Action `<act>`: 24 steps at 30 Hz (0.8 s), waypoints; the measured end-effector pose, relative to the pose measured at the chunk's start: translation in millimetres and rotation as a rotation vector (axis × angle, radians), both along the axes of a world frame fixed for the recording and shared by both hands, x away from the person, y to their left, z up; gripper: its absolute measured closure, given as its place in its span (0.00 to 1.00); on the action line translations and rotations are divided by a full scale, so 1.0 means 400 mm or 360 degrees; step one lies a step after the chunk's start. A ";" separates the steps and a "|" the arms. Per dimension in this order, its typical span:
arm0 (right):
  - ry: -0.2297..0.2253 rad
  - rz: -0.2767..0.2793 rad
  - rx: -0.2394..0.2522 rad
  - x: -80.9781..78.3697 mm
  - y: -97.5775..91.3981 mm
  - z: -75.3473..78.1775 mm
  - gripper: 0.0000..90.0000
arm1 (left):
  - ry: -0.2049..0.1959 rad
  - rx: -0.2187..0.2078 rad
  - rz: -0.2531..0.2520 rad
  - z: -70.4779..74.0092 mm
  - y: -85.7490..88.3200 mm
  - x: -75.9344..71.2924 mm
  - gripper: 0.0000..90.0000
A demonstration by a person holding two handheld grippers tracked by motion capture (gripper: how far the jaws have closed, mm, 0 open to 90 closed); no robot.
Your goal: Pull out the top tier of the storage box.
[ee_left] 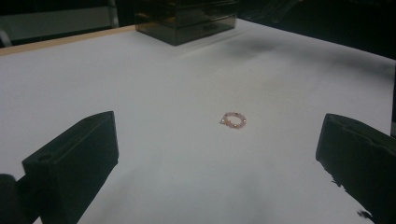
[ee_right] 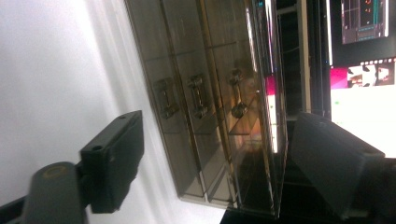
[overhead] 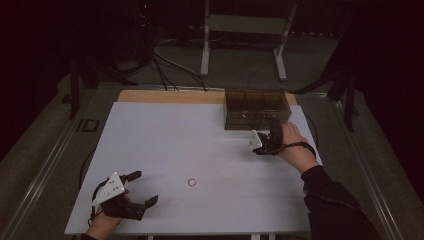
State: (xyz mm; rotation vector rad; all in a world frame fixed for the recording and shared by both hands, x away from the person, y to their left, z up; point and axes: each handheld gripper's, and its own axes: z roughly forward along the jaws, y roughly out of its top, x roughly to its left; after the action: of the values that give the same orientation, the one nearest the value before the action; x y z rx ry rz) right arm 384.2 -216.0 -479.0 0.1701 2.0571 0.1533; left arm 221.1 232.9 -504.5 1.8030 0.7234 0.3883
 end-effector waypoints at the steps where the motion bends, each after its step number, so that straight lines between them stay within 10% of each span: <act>1: 0.0000 0.0000 0.0006 0.002 0.001 -0.001 0.21 | -0.0003 -0.0006 0.0001 0.001 0.000 0.000 0.00; 11: -0.0025 -0.0007 -0.0138 0.026 0.006 -0.025 0.24 | 0.0002 0.0004 0.0000 -0.001 0.000 0.000 0.00; 24: -0.0236 -0.0060 -0.0213 0.055 0.008 -0.038 0.49 | 0.0000 0.0001 -0.0004 -0.001 -0.001 0.000 0.00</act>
State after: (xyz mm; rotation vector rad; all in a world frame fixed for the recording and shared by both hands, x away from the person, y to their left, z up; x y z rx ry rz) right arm 406.3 -212.6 -494.0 0.1110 1.9077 0.0044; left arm 221.3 232.4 -504.8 1.8042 0.7208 0.3868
